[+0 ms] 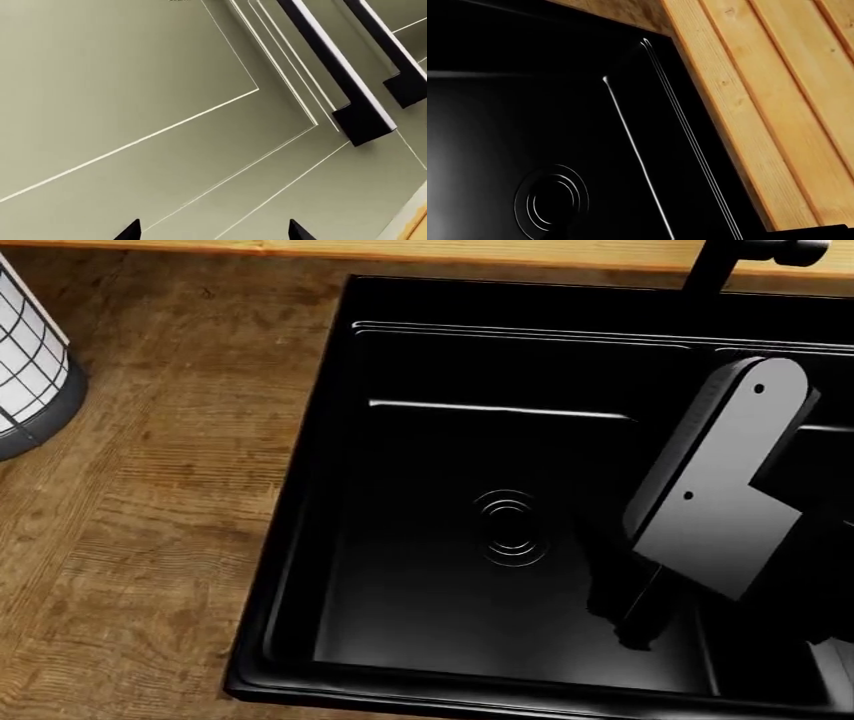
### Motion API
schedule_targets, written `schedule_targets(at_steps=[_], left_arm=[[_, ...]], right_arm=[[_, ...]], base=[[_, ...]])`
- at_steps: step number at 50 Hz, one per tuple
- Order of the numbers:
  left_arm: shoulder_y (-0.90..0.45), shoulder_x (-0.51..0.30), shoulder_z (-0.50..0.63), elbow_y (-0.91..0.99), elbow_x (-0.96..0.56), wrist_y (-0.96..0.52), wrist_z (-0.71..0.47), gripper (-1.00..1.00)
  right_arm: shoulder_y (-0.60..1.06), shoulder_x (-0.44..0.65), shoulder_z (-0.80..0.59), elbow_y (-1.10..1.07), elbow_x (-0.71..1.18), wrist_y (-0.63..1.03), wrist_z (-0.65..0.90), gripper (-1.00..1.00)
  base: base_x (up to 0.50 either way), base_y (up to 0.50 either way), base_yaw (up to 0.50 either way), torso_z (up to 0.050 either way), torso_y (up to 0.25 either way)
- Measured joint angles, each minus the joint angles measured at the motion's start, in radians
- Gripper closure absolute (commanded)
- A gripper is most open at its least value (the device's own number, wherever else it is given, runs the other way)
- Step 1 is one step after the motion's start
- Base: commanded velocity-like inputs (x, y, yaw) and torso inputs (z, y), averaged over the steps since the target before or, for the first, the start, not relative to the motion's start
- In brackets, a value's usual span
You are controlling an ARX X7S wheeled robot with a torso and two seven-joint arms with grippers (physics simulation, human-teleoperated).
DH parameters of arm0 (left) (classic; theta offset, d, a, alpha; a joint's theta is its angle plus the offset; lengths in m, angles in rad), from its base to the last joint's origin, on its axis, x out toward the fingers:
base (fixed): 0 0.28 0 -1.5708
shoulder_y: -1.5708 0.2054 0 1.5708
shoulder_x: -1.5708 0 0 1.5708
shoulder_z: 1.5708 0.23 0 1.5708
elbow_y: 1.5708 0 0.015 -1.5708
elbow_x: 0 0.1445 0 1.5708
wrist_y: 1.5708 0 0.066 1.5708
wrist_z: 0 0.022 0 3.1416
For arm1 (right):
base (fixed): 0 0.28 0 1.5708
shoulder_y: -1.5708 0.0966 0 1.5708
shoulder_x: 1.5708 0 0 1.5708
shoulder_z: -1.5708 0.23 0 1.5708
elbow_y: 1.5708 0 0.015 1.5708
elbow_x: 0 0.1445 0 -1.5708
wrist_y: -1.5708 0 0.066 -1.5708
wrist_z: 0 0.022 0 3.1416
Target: Pick the broccoli, avocado from the counter and place them in the cabinet. Then close the cabinet.
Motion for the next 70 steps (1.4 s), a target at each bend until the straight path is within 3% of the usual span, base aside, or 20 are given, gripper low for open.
schedule_targets(at_steps=[17, 31, 38, 47, 58, 70], left_arm=[[0.0, 0.0, -0.128, -0.053, -0.02, -0.019, 0.046, -1.0], [0.0, -0.002, -0.038, 0.005, 0.03, -0.044, 0.018, -1.0], [0.0, -0.017, -0.021, -0.034, 0.027, 0.033, 0.039, -1.0], [0.0, -0.018, -0.077, -0.14, -0.014, 0.161, 0.087, -1.0], [0.0, -0.023, -0.123, -0.205, -0.055, 0.218, 0.131, -1.0], [0.079, -0.036, -0.197, -0.055, -0.176, 0.096, 0.021, -1.0]], right_arm=[[-0.005, 0.004, -0.008, 0.0, 0.002, -0.011, 0.007, -1.0], [-0.004, 0.012, -0.008, 0.0, 0.011, -0.018, 0.012, -1.0], [0.002, 0.018, -0.003, 0.001, 0.02, -0.021, 0.017, -1.0], [0.017, 0.02, 0.007, 0.005, 0.038, -0.016, 0.025, -1.0], [0.029, 0.023, 0.018, 0.011, 0.057, -0.011, 0.04, -1.0], [0.03, 0.027, 0.035, 0.019, 0.075, -0.014, 0.067, -1.0]], base=[[0.0, 0.0, 0.0, 0.0, -0.004], [0.0, 0.0, 0.0, 0.0, -0.005], [0.01, 0.0, -0.01, 0.002, -0.004], [0.01, 0.0, -0.01, 0.004, -0.002], [0.01, 0.0, -0.01, 0.003, -0.003], [0.0, 0.0, 0.0, 0.001, -0.007]])
